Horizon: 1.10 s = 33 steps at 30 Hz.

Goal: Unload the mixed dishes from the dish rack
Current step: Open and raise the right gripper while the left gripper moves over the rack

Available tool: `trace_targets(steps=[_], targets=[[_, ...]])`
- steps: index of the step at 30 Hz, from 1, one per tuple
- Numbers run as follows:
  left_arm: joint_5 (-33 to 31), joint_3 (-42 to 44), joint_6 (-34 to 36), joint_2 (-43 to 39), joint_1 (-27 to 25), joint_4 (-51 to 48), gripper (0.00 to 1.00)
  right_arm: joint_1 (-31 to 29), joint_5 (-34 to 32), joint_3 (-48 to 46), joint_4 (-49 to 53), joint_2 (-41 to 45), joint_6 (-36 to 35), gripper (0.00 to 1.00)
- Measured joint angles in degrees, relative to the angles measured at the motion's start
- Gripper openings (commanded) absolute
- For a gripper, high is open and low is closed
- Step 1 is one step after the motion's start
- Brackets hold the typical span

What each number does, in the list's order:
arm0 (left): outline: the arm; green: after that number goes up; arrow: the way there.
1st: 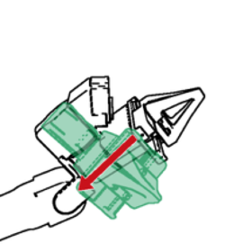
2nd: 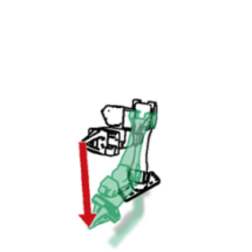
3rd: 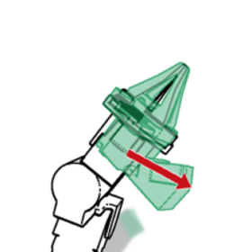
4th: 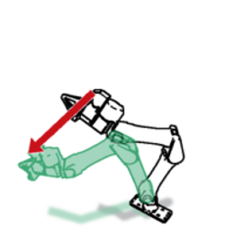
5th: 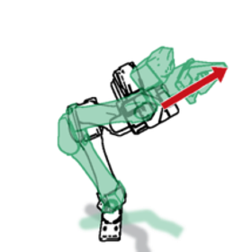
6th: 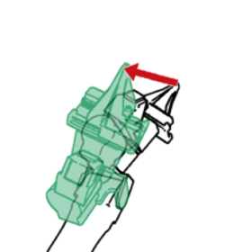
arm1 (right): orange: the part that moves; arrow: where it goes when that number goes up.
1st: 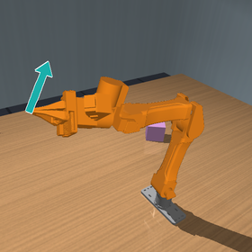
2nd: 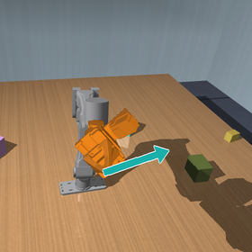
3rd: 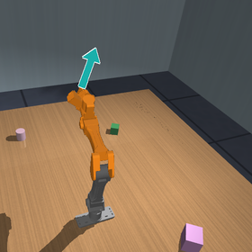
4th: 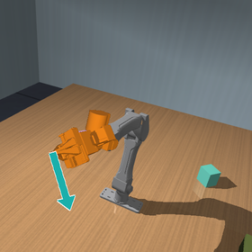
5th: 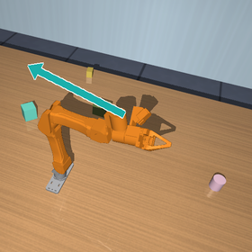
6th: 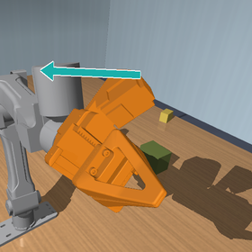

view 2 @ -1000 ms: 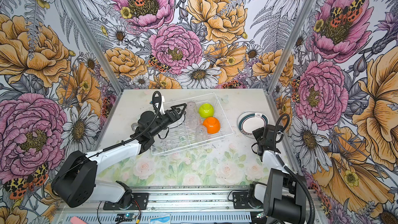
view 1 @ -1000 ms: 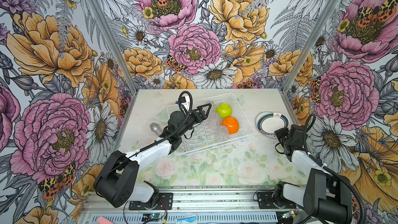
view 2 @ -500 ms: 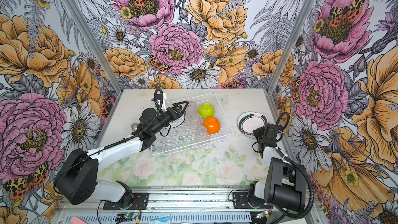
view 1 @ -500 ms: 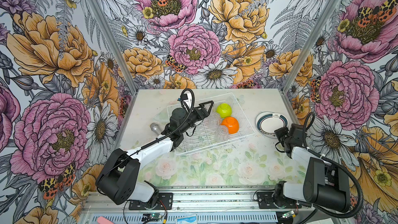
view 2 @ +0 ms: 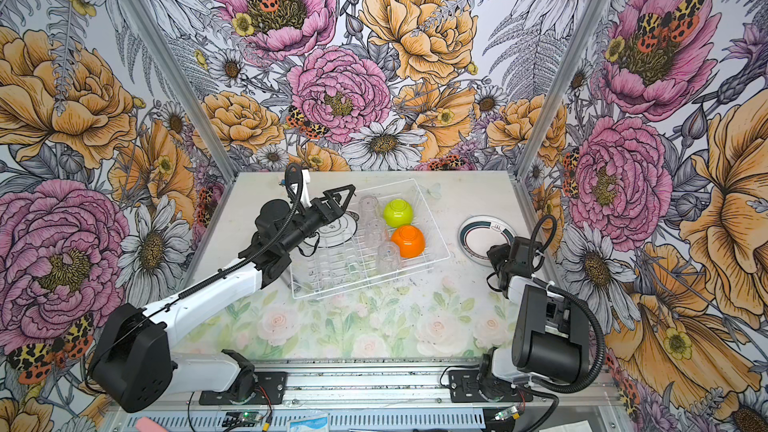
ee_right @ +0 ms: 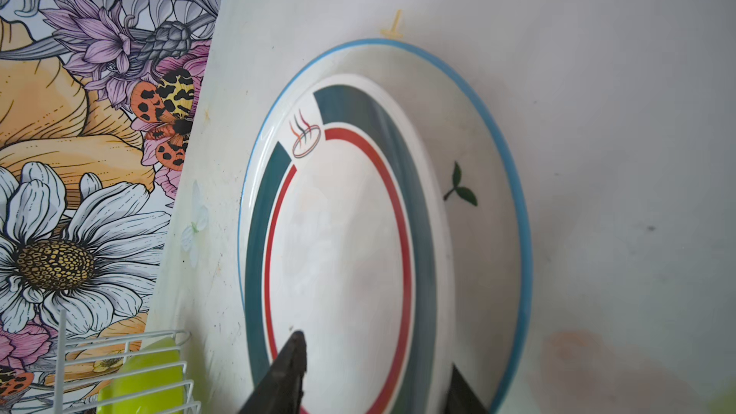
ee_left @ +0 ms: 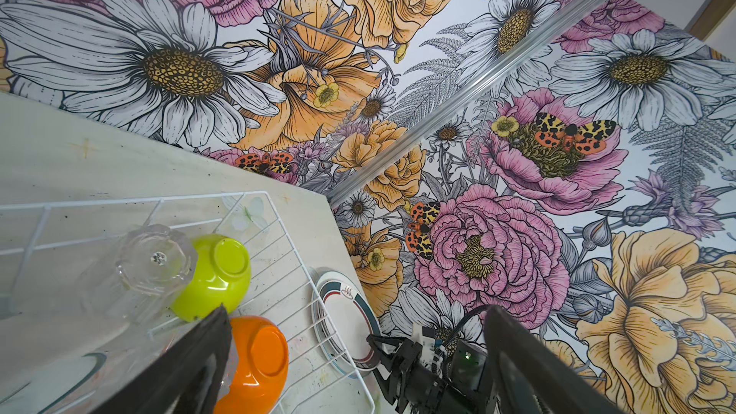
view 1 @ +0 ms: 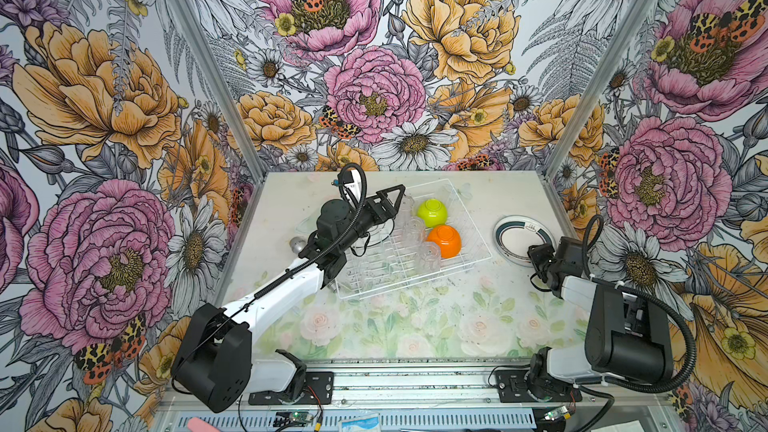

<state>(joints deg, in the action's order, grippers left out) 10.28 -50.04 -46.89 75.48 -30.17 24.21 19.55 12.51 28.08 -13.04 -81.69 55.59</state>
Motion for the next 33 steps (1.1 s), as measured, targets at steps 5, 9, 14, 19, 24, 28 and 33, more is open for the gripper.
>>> trace_targets(steps=[5, 9, 14, 19, 24, 28, 33], targets=[[-0.2, 0.0, 0.6, -0.6, 0.1, -0.9, 0.99, 0.2, 0.5, 0.0, 0.1, 0.0, 0.2, 0.79], [-0.2, 0.0, 0.9, -0.8, 0.2, -1.7, 0.99, 0.4, 1.1, 0.0, -0.1, 1.5, 0.3, 0.98], [-0.2, 0.3, 1.3, -1.9, 0.9, -3.1, 0.99, 1.0, 0.8, -0.1, 2.3, 4.6, 0.1, 0.99], [-0.5, 1.8, 2.2, -4.8, 1.1, -4.4, 0.99, 2.0, 0.8, -0.2, 3.8, 6.8, 0.1, 0.99], [-1.7, 3.3, 3.9, -8.6, 1.8, -7.6, 0.99, 2.2, 0.9, -0.6, 5.1, 9.9, 0.0, 0.99], [-2.4, 4.6, 5.2, -11.1, 3.0, -9.9, 0.99, 2.2, 0.9, -2.1, 5.6, 13.4, -0.2, 0.99], [-2.8, 7.7, 5.6, -12.9, 4.2, -11.8, 0.99, 2.2, 1.7, -4.3, 5.5, 17.8, -1.2, 0.99]])
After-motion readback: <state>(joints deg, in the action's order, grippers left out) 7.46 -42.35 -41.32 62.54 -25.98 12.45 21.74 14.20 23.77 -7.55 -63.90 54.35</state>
